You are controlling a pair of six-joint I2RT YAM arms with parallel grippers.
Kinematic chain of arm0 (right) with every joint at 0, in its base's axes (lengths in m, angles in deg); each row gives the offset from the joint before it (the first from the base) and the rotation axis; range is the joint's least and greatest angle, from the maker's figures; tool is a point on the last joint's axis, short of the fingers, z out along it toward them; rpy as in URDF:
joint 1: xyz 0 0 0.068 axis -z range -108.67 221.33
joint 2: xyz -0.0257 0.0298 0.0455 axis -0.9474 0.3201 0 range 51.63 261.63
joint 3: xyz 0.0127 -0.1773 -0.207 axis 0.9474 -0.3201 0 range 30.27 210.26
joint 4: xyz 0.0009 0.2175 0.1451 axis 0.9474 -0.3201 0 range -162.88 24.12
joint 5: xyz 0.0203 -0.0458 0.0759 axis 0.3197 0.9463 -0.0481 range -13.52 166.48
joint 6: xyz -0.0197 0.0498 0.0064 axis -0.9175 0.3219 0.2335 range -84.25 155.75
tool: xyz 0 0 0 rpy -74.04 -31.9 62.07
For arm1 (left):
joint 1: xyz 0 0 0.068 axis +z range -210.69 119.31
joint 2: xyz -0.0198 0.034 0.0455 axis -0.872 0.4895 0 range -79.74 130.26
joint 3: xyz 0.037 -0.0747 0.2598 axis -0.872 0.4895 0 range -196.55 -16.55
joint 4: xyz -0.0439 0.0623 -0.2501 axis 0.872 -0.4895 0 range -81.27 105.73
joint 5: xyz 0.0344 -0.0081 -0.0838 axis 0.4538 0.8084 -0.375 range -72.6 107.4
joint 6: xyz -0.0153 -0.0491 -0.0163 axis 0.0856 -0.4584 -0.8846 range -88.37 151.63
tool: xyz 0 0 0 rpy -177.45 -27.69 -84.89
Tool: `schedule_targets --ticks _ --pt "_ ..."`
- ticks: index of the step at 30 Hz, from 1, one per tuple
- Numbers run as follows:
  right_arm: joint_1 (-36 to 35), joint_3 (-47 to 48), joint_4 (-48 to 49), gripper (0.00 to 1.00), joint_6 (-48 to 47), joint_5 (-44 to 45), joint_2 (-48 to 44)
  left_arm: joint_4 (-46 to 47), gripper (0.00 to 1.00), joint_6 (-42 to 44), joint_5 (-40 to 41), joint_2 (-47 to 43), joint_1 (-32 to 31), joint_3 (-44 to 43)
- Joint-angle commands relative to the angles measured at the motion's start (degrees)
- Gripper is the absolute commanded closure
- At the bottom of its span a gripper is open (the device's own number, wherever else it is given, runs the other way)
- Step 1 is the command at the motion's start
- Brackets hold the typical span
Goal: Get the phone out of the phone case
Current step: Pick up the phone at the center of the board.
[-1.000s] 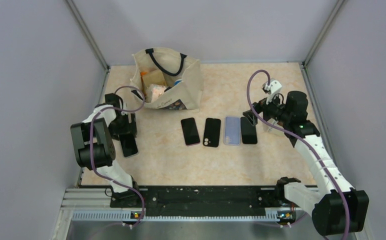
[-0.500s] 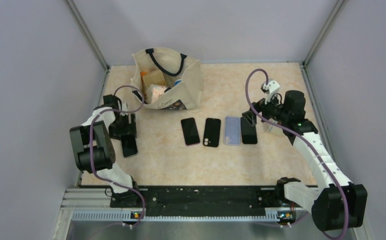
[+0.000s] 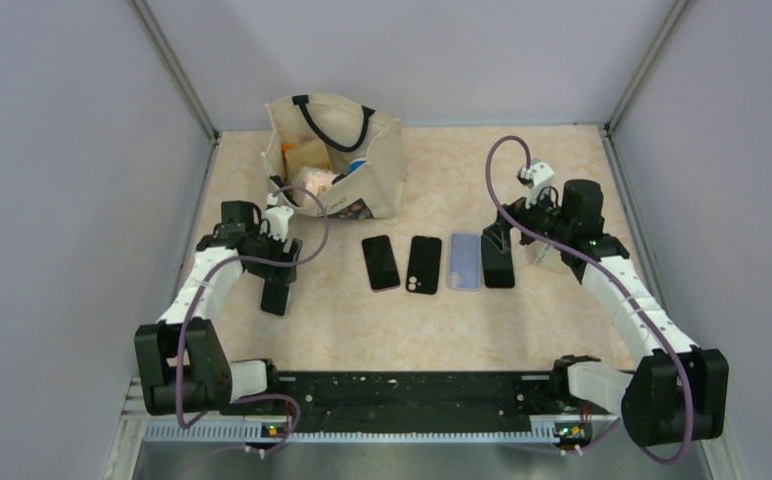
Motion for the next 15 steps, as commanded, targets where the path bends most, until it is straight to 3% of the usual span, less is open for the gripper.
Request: schedule_targets --ticks 1,6,15 --pt "-0.5 0.4 0.7 0.03 -0.6 0.4 0.5 1.3 1.0 5.0 -4.2 -4.8 -2.9 1.9" --pt "-0.5 0.2 0.9 0.03 -0.8 -1.2 1.1 1.7 1.0 6.8 -4.7 -8.4 -10.4 3.4" --pt "-0.6 -3.2 7.1 0.04 3.4 -15.6 1.3 4.8 1.0 4.5 -6.3 -6.5 -22.9 1.1"
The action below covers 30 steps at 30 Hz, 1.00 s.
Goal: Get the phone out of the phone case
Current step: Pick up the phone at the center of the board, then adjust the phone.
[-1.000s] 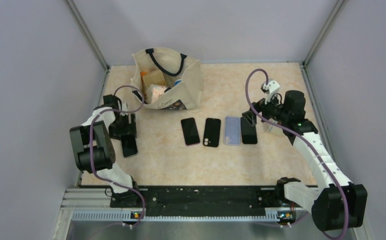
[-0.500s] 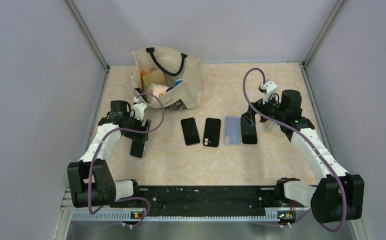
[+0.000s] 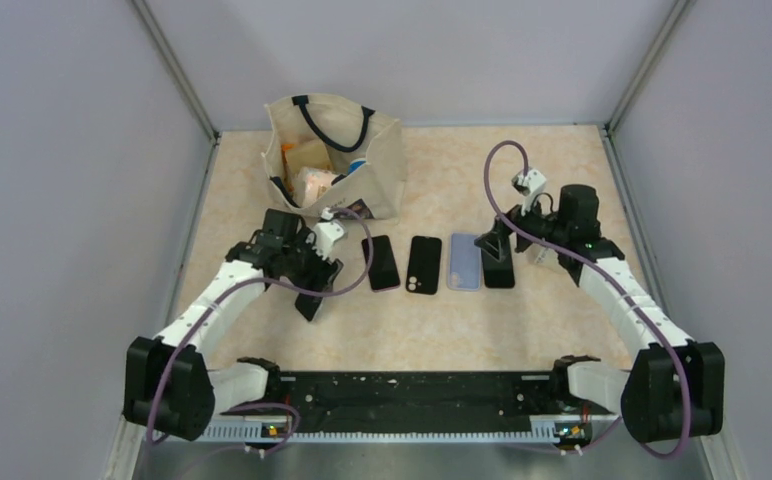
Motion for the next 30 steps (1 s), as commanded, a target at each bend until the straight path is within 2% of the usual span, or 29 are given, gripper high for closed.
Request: schedule_targets --ticks 1,5,13,20,30 --pt "-0.8 -1.5 5.8 0.04 3.2 -9.4 0.7 5.1 1.0 -1.1 -1.9 1.5 -5.4 -2.9" --pt "-3.4 -1.5 7.6 0.07 5.6 -12.0 4.0 7.5 1.0 -2.9 -0.9 4.7 -10.6 -4.5" --pt "-10.7 2.0 18.4 0.11 14.9 -15.6 16.1 12.7 1.0 -6.6 2.6 9.9 -20.8 -6.2" --pt "-16.0 5.2 30.1 0.12 26.0 -20.0 28.0 15.1 1.0 -8.3 4.7 12.2 -24.0 -6.7" --pt "-21.5 12.4 30.0 0.15 29.6 -20.4 36.7 15.3 1.0 -9.9 6.1 11.1 -25.8 -6.5"
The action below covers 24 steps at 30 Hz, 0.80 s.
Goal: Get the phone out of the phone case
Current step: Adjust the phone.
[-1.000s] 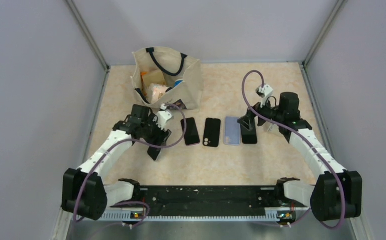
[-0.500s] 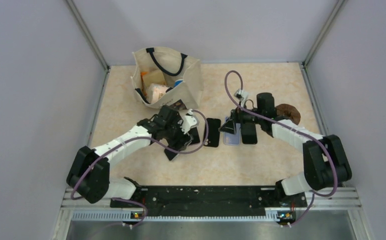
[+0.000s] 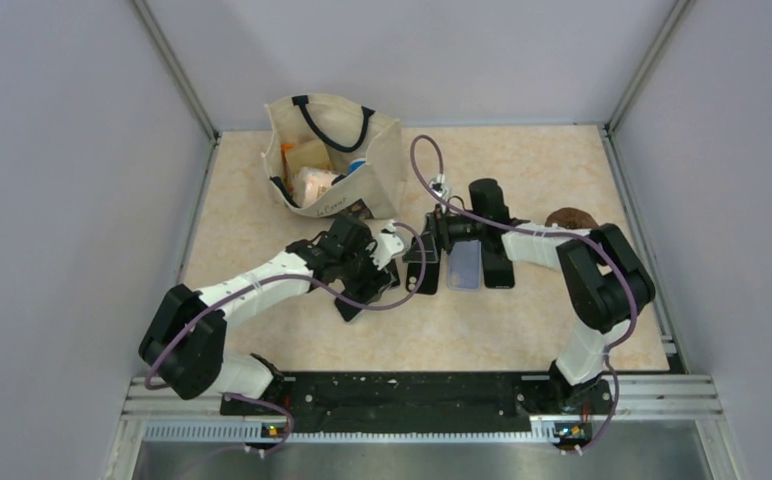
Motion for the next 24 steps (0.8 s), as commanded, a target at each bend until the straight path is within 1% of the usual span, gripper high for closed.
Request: schedule_targets --ticks 1,7,12,20,24 --pt "-2.7 5.1 3.6 0.16 3.2 -1.8 3.4 3.5 1.0 -1.7 0.6 -1.8 -0.9 -2.3" --pt "-5.6 8.5 1.1 0.19 3.6 -0.4 7.0 3.5 1.0 -2.1 1.6 -2.0 -1.5 -2.5" --pt "-7.6 9.3 -0.1 0.23 3.5 0.8 8.7 3.6 1.0 -2.3 2.6 -1.8 -1.7 -2.6" --pt "-10.8 12.2 -5.0 0.28 1.1 3.8 11.2 3.7 1.0 -2.5 3.8 -1.8 -2.1 -3.1" --pt "-12.0 13.2 -5.9 0.33 1.0 3.7 12.4 4.1 1.0 -2.4 4.4 -1.5 -2.2 -2.9"
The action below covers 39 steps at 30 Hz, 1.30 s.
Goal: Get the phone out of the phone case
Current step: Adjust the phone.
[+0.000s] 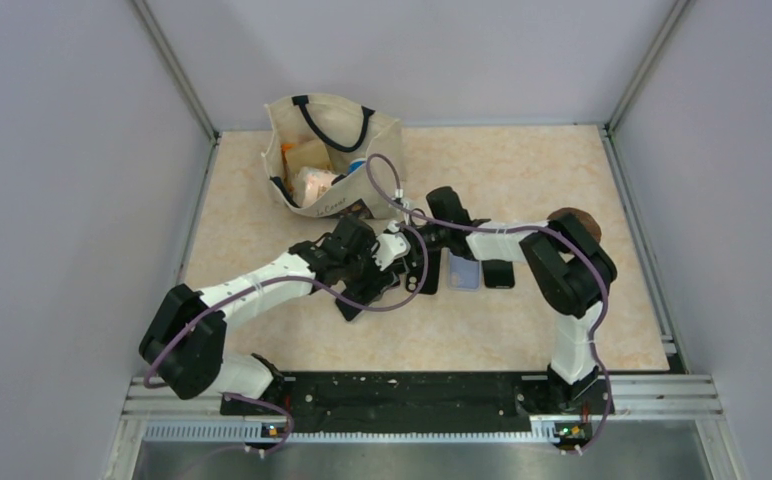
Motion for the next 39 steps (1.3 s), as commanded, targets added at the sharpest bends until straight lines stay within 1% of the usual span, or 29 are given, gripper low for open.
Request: schedule_targets --ticks 1,5,7,9,11,16,20,21,23,24,26,28,31,35,37,39 --pt "-2.1 3.3 -0.7 0.35 -1.3 0.4 1.7 3.7 1.0 -0.8 0.9 -1.5 -0.3 -2.7" --pt "-2.7 4.1 -1.0 0.42 -0.8 -0.6 2.5 4.0 1.0 -0.5 1.9 -1.4 -0.3 -2.7" --pt "-2.8 4.3 -0.1 0.49 0.0 -1.6 2.9 4.3 1.0 -0.4 2.1 -1.2 -0.4 -2.6" --pt "-2.8 4.2 1.2 0.59 1.3 -2.9 3.1 4.3 1.0 -0.4 2.4 -0.9 -0.4 -2.7" --pt "-2.8 4.1 1.5 0.71 1.8 -3.7 3.1 4.5 1.0 -0.4 2.5 -0.7 -0.4 -2.8" --pt "-2.8 4.3 0.6 0.99 0.8 -3.4 1.4 4.5 1.0 -0.1 2.8 -0.6 -0.4 -2.6" --pt "-2.8 4.4 -1.8 1.0 -1.9 -1.8 -0.5 2.9 1.0 1.1 1.1 -0.9 -0.4 -2.7" --pt "-2.8 4.5 -2.7 1.0 -2.9 -1.1 -1.2 2.0 0.91 1.5 0.3 -1.2 -0.3 -2.8" --pt "-2.7 4.5 -5.5 1.0 -5.5 0.4 -2.7 0.2 0.7 2.3 -1.5 -1.8 -0.3 -3.2" --pt "-2.7 4.7 -6.8 1.0 -7.0 1.1 -3.5 -0.7 0.61 2.7 -2.3 -2.4 -0.3 -3.3" --pt "-2.6 4.9 -10.1 1.0 -10.2 2.8 -5.2 -2.4 0.52 3.8 -3.4 -4.1 -0.2 -3.6" --pt "-2.3 4.7 -12.5 1.0 -13.5 4.4 -7.3 -4.2 0.45 4.7 -4.4 -6.4 -0.2 -3.8" --pt "-1.3 3.7 -15.4 1.0 -17.2 6.3 -11.8 -6.6 0.4 6.2 -6.3 -10.7 0.3 -3.9" --pt "1.1 2.9 -17.6 1.0 -19.6 7.0 -16.4 -9.2 0.35 7.9 -9.1 -16.8 1.1 -4.3" --pt "2.3 2.7 -18.6 1.0 -22.2 6.3 -18.4 -10.6 0.31 8.5 -10.4 -19.1 1.7 -5.1" --pt "3.4 2.5 -19.5 1.0 -24.4 4.4 -20.8 -12.4 0.3 8.8 -12.1 -20.1 3.0 -6.6"
